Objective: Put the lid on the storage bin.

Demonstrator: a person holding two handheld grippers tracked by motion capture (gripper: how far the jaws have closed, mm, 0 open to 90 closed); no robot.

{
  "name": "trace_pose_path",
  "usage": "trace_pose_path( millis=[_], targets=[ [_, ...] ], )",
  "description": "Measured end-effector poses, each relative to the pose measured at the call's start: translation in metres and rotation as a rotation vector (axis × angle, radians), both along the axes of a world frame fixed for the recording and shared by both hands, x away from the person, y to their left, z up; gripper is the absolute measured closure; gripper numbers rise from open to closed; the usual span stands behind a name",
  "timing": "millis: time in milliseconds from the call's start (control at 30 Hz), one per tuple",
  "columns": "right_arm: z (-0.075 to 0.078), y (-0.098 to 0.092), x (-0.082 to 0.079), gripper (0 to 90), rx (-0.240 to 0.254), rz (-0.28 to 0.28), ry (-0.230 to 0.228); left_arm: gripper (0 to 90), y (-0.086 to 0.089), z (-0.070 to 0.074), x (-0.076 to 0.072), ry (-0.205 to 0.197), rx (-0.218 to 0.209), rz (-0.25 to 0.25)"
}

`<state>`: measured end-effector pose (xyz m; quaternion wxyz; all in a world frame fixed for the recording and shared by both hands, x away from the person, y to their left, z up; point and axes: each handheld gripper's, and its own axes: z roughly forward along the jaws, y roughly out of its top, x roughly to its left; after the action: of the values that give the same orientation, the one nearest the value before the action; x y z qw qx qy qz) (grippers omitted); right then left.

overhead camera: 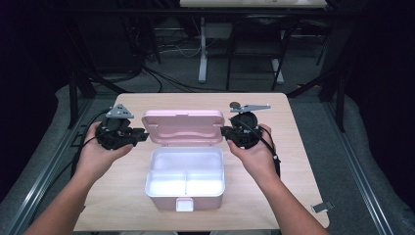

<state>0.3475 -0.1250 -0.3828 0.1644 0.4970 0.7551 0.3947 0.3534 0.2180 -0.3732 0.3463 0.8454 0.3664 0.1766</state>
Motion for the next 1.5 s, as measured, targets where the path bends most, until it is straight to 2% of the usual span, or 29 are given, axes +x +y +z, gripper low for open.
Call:
trace_pose_path(
  millis=[33, 67, 133, 167, 267, 433, 467, 567, 667, 767, 800, 867, 1033, 1100, 1167, 1233, 1500],
  targets=[
    [0.0, 0.0, -0.001, 85.4, -0.002, -0.003, 0.001, 74.3, 0.001, 0.0, 0.001, -0.002, -0.002, 0.006],
    [0.0, -0.002, 0.0, 85.3, 0.026, 0.036, 0.013, 74.3, 0.001, 0.0, 0.002, 0.0, -0.006, 0.004],
    [0.0, -0.001, -0.001, 85.2, 0.022, 0.032, 0.01, 74.3, 0.002, 0.001, 0.002, -0.007, -0.012, 0.008],
    [-0.001, -0.001, -0.002, 85.1, 0.005, 0.005, -0.004, 74.3, 0.003, 0.003, 0.001, -0.013, -0.029, 0.006],
    [-0.001, -0.002, -0.003, 85.0, 0.011, 0.02, 0.001, 74.4, 0.004, 0.004, 0.001, -0.016, -0.038, 0.003],
    [-0.001, -0.002, -0.005, 84.8, 0.004, 0.014, -0.005, 74.6, 0.002, 0.004, 0.001, -0.018, -0.032, 0.003],
    [-0.002, -0.003, -0.005, 84.6, 0.019, 0.033, 0.001, 76.4, 0.002, 0.006, 0.001, -0.022, -0.042, 0.0],
    [-0.001, -0.002, -0.007, 84.0, 0.01, 0.025, 0.0, 79.0, 0.0, 0.007, 0.001, -0.033, -0.047, -0.002],
    [-0.002, -0.003, -0.007, 83.0, 0.014, 0.027, -0.01, 79.8, -0.003, 0.009, 0.001, -0.058, -0.012, 0.003],
    [-0.002, -0.005, -0.007, 81.9, 0.021, 0.035, 0.0, 80.8, -0.005, 0.009, 0.002, -0.065, -0.005, 0.008],
    [-0.003, -0.006, -0.007, 80.4, 0.028, 0.039, 0.0, 83.2, -0.005, 0.01, 0.002, -0.071, 0.014, 0.001],
    [-0.002, -0.007, -0.007, 79.3, 0.025, 0.032, 0.0, 85.7, -0.006, 0.009, 0.002, -0.084, 0.017, -0.005],
    [-0.001, -0.009, -0.002, 71.3, 0.07, 0.048, -0.002, 85.6, -0.006, 0.009, 0.003, -0.087, 0.013, -0.005],
    [-0.001, -0.007, -0.001, 71.0, 0.063, 0.038, 0.001, 85.5, -0.006, 0.009, 0.003, -0.088, 0.012, -0.004],
    [0.0, -0.006, 0.0, 71.2, 0.059, 0.056, -0.007, 83.7, -0.006, 0.009, 0.002, -0.085, 0.009, -0.012],
    [0.001, -0.005, -0.001, 71.3, 0.049, 0.042, -0.013, 82.2, -0.005, 0.01, 0.002, -0.083, 0.002, -0.017],
    [0.006, -0.006, -0.007, 71.6, 0.061, 0.062, -0.025, 77.3, -0.002, 0.013, -0.002, -0.082, -0.024, -0.03]
  ],
)
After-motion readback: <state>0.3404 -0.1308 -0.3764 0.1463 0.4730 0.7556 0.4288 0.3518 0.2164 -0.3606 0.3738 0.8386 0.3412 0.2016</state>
